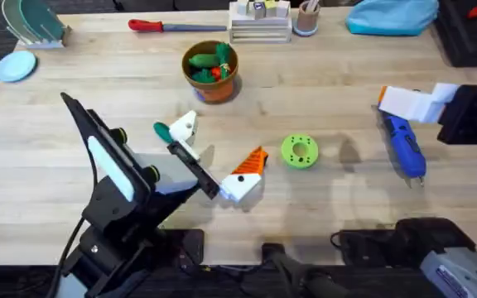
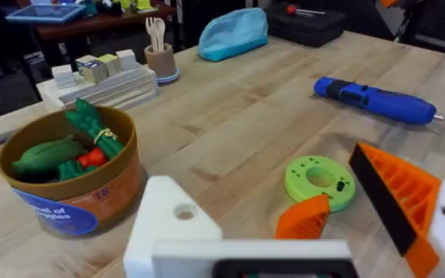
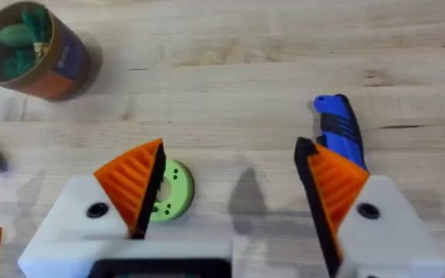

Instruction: Pick up the gripper from the table and insert it into the empty holder that is missing its gripper. Then pick up a screw, insert it into the mounting hole, and use the screwdriver to tighten it. Finally, clean up the table by picking up the vegetable and placing it into the bucket.

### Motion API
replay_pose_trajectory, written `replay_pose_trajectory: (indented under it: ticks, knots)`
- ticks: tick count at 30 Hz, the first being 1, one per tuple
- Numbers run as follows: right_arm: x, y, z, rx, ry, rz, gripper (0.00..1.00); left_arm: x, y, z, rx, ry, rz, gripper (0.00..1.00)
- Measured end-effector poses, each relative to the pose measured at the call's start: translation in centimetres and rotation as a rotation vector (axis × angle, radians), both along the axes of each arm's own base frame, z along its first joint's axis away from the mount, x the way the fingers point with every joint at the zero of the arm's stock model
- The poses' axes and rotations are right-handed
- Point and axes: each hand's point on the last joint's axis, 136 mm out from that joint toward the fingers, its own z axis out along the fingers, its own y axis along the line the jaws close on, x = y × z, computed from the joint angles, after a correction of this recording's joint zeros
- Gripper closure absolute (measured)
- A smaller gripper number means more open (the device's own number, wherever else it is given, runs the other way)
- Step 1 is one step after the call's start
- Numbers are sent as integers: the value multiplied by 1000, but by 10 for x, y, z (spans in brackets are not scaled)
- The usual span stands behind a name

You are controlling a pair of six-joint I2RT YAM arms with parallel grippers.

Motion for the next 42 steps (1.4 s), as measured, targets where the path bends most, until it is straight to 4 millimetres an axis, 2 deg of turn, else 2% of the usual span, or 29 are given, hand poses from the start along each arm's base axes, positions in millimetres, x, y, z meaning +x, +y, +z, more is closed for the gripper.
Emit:
replay_pose_trajectory:
  ticks: [20,27,31,36,38,42]
  knots:
    - [0,0,0,2,0,-1,10,0,0,0,0,0,3,8]
    - [0,5,1,78,7,-29,10,1,1,0,0,0,5,7]
    - [2,23,3,151,19,47,9,1,1,0,0,0,5,7]
    - [-13,48,-26,159,216,163,10,1,1,0,0,0,5,7]
    - [-17,57,-31,142,268,204,8,0,0,0,0,0,2,8]
    - [-21,77,-27,119,277,307,7,-2,-2,0,-19,19,-15,8]
